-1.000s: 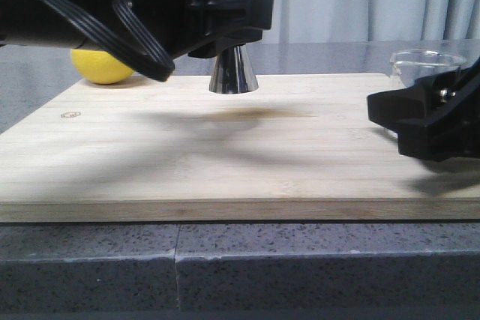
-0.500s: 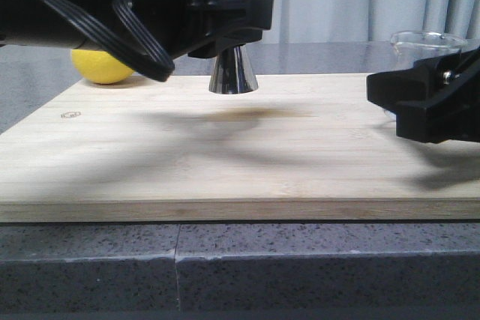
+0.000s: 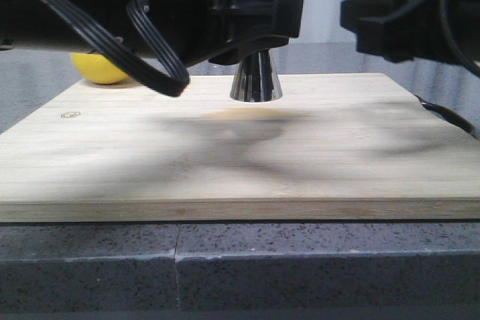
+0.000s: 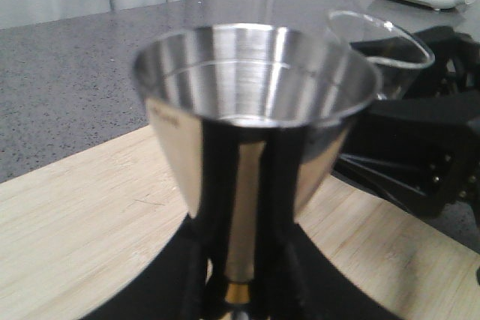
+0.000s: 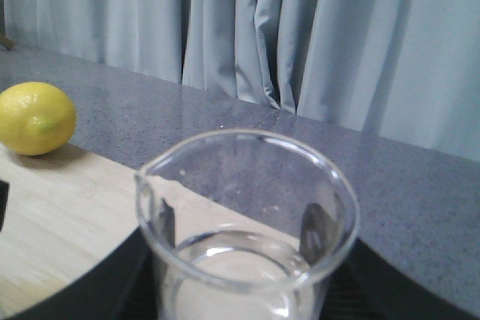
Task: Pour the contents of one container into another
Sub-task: 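Lift the beaker with the right gripper above the held jigger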
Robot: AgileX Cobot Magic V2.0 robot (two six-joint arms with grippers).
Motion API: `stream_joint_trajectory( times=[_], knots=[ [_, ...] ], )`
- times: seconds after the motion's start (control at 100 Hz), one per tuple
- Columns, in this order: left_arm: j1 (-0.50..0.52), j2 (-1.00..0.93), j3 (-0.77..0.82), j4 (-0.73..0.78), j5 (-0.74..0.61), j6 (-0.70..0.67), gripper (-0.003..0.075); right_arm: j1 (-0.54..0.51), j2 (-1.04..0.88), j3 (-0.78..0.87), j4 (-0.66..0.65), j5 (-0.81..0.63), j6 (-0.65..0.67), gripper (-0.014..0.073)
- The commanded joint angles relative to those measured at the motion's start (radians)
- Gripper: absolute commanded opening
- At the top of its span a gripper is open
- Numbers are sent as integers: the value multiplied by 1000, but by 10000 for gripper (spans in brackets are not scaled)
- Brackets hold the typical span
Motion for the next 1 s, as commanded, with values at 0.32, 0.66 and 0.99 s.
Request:
stream_joint_trajectory(
  times=[0.32,0.66,0.99],
  knots=[
    [-8,-44,-32,-1,-60,-31,-19,4,-134,-277,-157,268,-106,206],
    [-8,-44,-32,31,-58,-33,-19,4,-154,-391,-366,361,-106,206],
    [-42,-44,-32,39,-58,-35,-19,4,-154,-410,-470,379,-106,206]
  ],
)
